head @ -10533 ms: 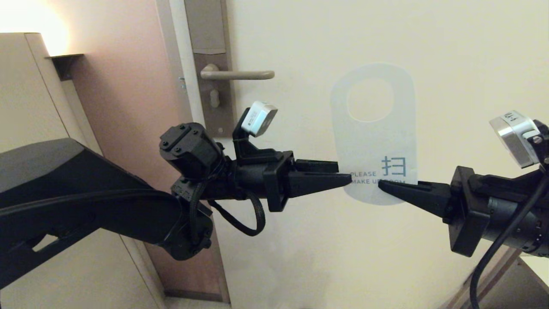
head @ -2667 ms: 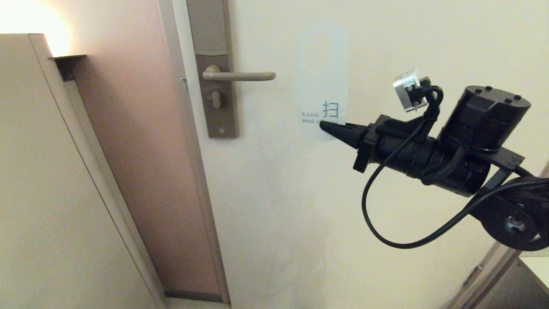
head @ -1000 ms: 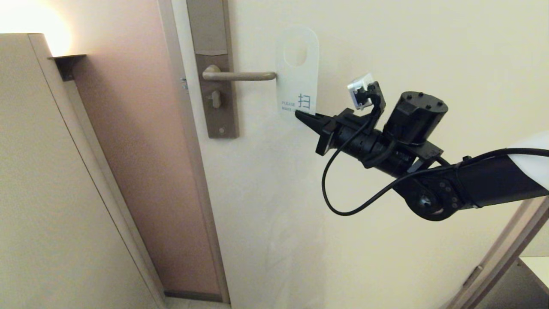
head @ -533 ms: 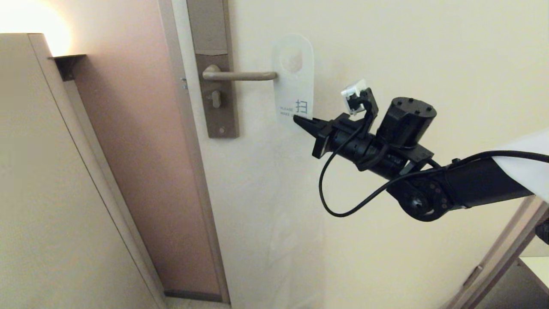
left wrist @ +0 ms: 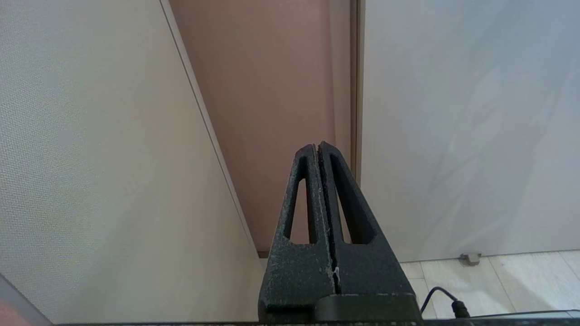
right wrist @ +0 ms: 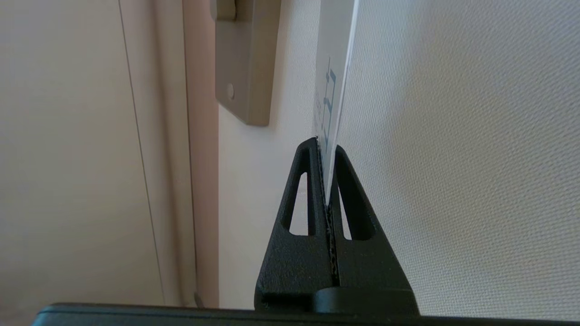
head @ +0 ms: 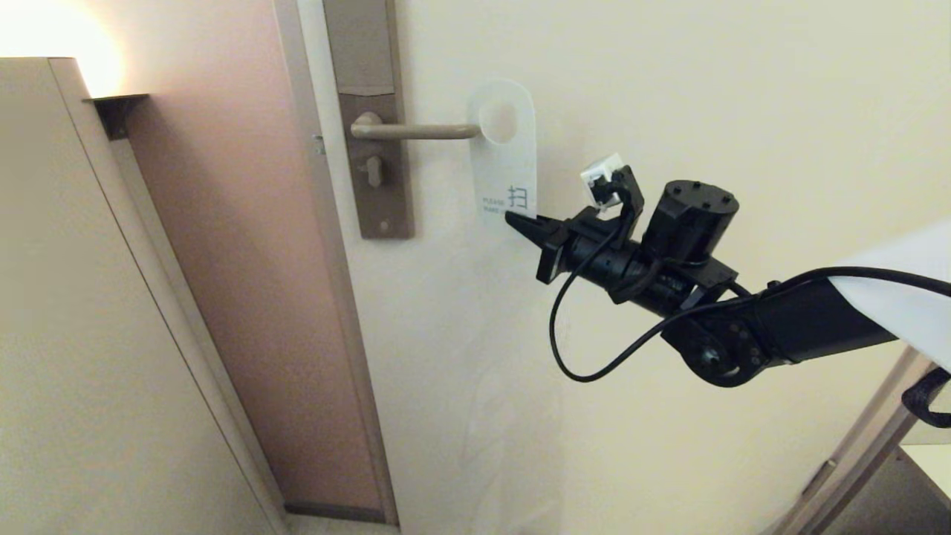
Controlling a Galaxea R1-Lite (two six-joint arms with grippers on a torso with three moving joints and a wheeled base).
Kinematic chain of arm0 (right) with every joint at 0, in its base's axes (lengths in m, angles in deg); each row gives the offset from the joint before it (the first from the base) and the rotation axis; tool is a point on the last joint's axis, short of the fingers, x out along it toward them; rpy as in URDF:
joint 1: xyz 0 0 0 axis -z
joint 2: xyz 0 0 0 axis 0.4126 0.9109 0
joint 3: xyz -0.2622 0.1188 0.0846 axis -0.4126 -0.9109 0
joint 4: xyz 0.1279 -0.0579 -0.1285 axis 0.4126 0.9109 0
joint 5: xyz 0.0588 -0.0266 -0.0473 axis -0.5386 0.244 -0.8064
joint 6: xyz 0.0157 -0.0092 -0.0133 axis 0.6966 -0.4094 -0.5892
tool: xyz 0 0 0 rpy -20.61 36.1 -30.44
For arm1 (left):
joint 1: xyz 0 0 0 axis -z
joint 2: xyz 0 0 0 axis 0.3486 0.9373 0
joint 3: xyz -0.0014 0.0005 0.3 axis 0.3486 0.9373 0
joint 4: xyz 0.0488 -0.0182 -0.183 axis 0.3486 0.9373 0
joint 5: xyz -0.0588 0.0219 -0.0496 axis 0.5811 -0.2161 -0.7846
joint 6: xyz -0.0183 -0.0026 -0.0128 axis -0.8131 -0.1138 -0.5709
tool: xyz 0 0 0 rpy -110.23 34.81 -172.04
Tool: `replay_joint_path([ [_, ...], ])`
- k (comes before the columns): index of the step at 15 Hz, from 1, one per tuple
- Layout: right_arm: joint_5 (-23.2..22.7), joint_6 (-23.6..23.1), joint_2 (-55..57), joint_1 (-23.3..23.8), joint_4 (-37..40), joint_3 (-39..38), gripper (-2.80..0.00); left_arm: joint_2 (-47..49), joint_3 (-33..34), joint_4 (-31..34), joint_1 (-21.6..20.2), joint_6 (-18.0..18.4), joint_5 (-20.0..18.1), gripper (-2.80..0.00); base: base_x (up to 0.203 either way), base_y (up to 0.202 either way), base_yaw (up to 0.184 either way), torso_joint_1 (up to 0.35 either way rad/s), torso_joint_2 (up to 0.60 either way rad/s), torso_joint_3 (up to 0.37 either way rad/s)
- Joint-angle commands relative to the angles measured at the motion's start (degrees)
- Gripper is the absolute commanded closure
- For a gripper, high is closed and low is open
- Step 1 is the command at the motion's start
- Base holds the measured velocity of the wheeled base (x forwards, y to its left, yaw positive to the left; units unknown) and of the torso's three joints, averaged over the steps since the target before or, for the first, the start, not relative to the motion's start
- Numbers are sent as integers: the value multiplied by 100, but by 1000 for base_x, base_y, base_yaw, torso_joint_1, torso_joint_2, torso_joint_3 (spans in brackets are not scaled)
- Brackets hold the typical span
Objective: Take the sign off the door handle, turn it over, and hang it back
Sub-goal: Hang the sign back with the other side facing out
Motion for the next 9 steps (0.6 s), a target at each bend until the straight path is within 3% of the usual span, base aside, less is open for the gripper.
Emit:
replay_joint_path([
  [1,-17,-2,44,-6,-35,1,0,9,-1,2,-2,3,2,0,0,0,0,0,0,0],
  [9,-25,-107,213,-111,-9,212,0,9,-1,2,-2,3,2,0,0,0,0,0,0,0],
])
